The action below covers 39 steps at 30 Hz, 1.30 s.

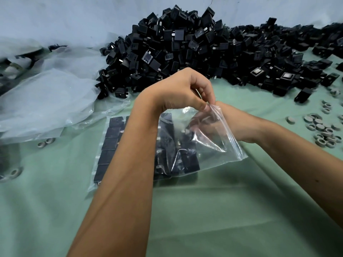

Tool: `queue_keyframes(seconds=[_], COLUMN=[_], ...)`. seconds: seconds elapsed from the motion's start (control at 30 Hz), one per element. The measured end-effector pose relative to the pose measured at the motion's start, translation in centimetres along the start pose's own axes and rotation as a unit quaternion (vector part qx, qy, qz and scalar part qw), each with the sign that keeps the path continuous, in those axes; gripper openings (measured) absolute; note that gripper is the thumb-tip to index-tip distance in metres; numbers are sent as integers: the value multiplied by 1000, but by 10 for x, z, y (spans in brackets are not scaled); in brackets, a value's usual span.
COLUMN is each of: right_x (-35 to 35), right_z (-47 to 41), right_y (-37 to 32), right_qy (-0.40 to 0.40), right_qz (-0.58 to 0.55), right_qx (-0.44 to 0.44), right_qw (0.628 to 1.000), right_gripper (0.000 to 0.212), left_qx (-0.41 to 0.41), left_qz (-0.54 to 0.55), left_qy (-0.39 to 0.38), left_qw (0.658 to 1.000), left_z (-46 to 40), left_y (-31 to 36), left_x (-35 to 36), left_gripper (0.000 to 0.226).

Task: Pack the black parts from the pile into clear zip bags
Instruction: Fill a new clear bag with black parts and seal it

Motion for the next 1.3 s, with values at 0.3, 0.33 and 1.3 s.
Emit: queue_keyframes(seconds=[0.3, 0.33, 1.3], right_x=[12, 12, 37], right_z=[-11, -12, -193], right_y=[2, 4, -33], right_qy=[-5, -3, 21], right_qz=[-55, -60, 407], right_qx=[-24, -18, -30], right_qw=[998, 998, 913], right_gripper=[11, 12, 37], left_qx=[10, 13, -368], left_qz=[5, 5, 54], left_qy=[8, 9, 359], left_qw=[1000, 1000, 856], left_z=[2, 2, 69], left_y=[3, 3, -121], left_x=[-2, -2, -99], left_gripper=[15, 15, 17])
Point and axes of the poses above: each hand's wrist, its own z-axis away from the middle knuckle, its own x-axis out of the palm, y = z × x, the point moved 5 cm from there along -z, towards the middle knuckle, and after that the axes turned 9 degrees about -x, right-handed, at the moved point
